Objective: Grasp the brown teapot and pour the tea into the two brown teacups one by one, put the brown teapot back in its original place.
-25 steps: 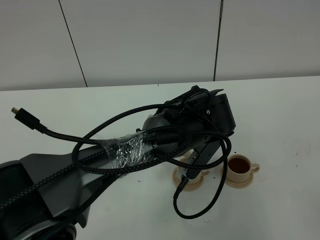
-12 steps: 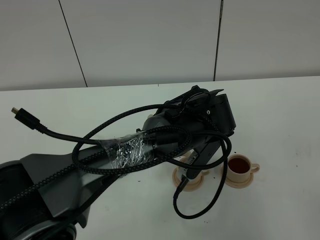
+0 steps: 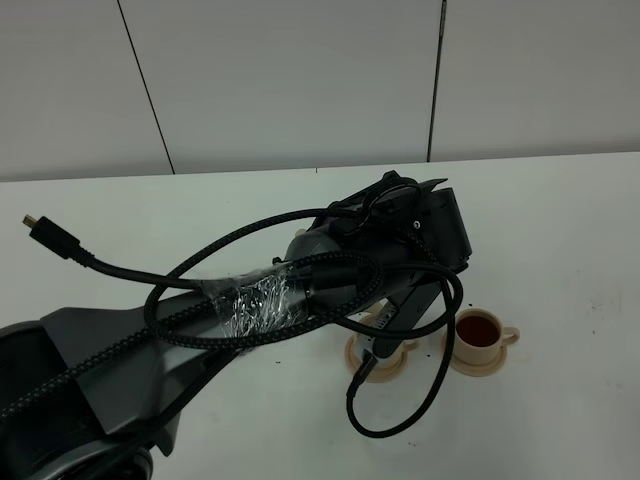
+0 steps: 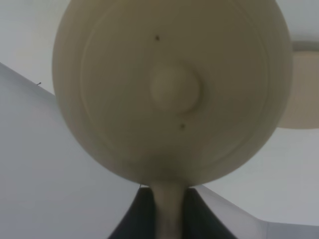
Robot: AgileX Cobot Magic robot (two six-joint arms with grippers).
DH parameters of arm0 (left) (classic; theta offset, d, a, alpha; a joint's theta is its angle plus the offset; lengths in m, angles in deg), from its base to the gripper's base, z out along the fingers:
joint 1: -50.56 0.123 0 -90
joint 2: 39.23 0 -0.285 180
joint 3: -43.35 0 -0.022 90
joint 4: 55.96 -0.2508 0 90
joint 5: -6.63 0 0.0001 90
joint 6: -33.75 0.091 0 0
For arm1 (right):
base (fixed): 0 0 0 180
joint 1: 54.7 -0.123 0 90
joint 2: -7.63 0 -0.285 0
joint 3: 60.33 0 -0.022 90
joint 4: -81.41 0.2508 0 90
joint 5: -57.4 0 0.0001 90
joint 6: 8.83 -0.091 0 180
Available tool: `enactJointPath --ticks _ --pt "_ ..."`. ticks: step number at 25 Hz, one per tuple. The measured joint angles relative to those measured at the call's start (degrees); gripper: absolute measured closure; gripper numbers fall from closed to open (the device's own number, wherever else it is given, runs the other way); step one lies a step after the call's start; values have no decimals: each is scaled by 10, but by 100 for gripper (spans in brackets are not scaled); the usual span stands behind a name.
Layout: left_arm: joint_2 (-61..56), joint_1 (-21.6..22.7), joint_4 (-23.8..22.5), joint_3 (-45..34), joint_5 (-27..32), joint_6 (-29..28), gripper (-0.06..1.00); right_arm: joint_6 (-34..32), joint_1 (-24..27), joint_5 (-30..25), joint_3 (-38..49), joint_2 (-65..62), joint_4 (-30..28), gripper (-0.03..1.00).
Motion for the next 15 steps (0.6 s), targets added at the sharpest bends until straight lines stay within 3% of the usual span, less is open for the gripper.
enactJointPath --ticks 15 --pt "10 0 -2 -1 0 1 78 0 0 0 0 0 0 72"
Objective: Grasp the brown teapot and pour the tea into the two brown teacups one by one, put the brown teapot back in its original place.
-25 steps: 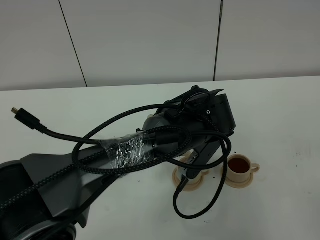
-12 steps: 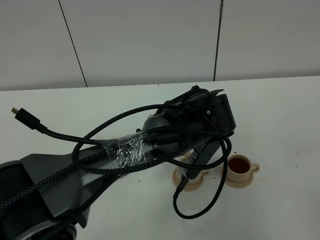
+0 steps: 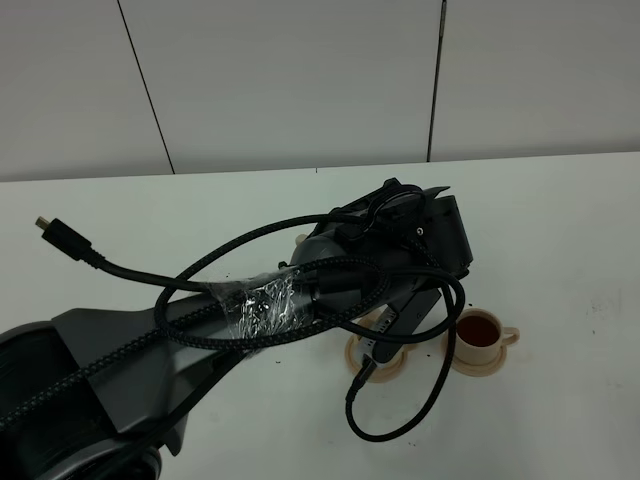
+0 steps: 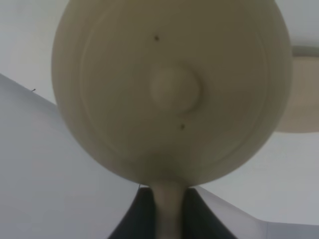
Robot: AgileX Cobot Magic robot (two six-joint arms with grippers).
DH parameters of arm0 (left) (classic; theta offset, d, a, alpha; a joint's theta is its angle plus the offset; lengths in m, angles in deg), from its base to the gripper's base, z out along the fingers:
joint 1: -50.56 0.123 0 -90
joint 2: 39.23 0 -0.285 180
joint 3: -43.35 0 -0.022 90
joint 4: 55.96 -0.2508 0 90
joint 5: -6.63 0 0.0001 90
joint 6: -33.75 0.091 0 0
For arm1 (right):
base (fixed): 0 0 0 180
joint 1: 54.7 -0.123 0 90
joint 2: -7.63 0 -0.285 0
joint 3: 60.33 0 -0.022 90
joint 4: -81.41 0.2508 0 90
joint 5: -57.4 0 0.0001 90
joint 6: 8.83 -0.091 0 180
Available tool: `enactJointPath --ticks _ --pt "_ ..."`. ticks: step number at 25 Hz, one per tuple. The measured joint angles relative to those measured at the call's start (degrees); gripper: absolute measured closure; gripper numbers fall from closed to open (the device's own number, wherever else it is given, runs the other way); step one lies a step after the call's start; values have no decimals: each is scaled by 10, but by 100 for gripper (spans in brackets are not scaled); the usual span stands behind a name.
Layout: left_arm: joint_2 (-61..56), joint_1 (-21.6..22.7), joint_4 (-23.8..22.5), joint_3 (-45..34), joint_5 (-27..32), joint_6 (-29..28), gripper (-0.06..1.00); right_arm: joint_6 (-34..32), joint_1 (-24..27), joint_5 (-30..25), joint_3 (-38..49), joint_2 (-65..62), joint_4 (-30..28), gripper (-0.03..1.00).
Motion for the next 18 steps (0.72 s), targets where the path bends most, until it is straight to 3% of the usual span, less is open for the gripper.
enactJointPath --ticks 18 --pt "0 0 -21 -1 0 16 78 0 0 0 0 0 0 72"
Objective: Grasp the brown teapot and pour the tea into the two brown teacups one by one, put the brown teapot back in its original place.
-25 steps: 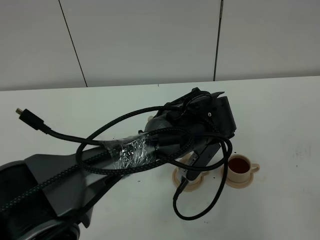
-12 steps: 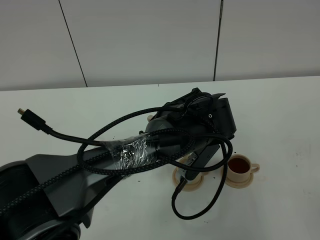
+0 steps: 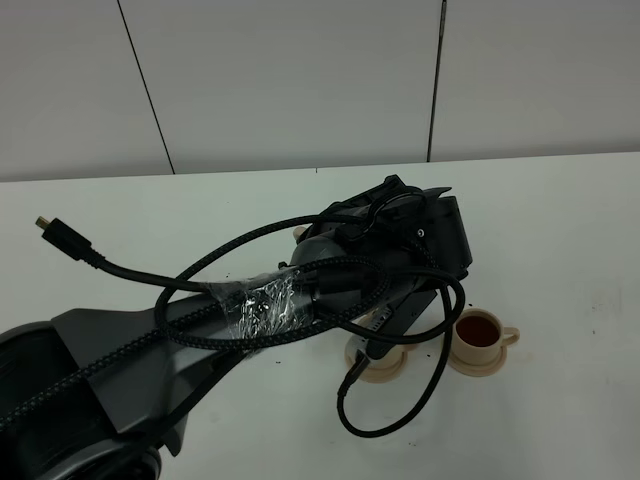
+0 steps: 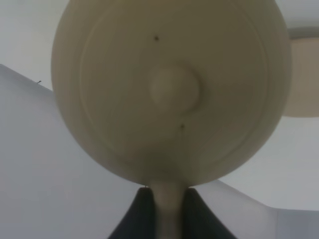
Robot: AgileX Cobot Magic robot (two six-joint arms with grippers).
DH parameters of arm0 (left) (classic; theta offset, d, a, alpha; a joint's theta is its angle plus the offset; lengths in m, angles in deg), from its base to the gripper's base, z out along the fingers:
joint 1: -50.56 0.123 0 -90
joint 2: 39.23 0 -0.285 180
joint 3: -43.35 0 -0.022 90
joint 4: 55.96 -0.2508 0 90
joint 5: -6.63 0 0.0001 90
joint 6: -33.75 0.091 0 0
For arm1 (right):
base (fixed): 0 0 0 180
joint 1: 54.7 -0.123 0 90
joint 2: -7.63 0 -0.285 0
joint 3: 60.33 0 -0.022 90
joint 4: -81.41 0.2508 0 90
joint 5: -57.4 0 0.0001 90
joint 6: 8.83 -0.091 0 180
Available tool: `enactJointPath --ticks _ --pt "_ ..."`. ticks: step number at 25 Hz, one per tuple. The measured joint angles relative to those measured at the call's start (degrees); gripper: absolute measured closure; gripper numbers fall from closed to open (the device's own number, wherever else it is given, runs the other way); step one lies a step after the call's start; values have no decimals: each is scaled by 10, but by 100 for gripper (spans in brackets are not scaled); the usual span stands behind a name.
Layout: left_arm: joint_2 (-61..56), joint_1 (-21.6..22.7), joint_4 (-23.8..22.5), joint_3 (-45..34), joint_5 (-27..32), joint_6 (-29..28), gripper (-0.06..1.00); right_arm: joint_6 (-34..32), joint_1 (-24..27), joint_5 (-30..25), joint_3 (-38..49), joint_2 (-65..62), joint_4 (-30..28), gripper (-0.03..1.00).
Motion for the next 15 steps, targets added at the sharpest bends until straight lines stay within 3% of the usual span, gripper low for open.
enactJointPath --ticks 15 --pt "0 -9 -30 0 0 37 78 0 0 0 0 0 0 72"
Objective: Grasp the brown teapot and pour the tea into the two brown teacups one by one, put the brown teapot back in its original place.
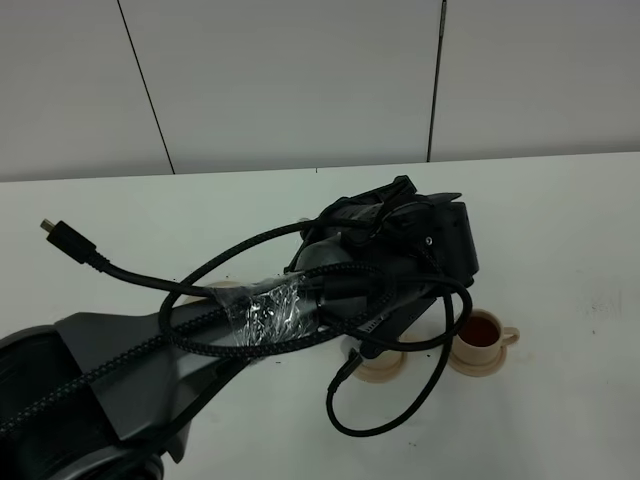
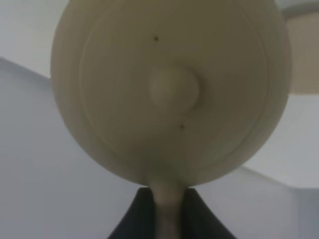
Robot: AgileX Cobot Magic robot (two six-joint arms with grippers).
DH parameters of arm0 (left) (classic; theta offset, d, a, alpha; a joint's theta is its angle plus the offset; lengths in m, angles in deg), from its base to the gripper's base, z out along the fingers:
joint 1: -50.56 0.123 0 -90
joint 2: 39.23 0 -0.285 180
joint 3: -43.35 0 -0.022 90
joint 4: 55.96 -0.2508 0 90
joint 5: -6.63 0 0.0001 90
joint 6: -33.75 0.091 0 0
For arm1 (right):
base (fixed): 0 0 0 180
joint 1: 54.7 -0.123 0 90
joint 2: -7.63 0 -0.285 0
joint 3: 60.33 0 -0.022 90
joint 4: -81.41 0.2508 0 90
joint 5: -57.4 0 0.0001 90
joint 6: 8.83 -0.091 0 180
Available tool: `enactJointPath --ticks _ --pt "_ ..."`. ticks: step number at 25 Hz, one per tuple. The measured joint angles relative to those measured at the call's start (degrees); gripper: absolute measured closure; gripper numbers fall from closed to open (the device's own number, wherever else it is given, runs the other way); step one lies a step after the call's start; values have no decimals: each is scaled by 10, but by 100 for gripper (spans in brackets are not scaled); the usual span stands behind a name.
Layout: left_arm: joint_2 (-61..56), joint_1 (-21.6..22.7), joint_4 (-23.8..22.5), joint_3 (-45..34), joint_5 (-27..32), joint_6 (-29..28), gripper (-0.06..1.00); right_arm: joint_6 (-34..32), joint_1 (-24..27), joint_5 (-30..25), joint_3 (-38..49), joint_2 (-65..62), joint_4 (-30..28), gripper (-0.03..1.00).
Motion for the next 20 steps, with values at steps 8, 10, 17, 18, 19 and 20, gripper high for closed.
enactJointPath --ticks 8,10,17,18,19,20 --pt "0 0 -3 0 0 10 78 0 0 0 0 0 0 72" --pt "0 0 -3 0 0 15 78 0 0 0 0 0 0 72" --pt "0 0 -3 0 0 27 78 0 0 0 0 0 0 72" --pt "0 0 -4 0 0 31 78 0 0 0 0 0 0 72" --pt "0 0 -4 0 0 34 78 0 0 0 0 0 0 72" --pt "0 0 -4 0 0 35 78 0 0 0 0 0 0 72"
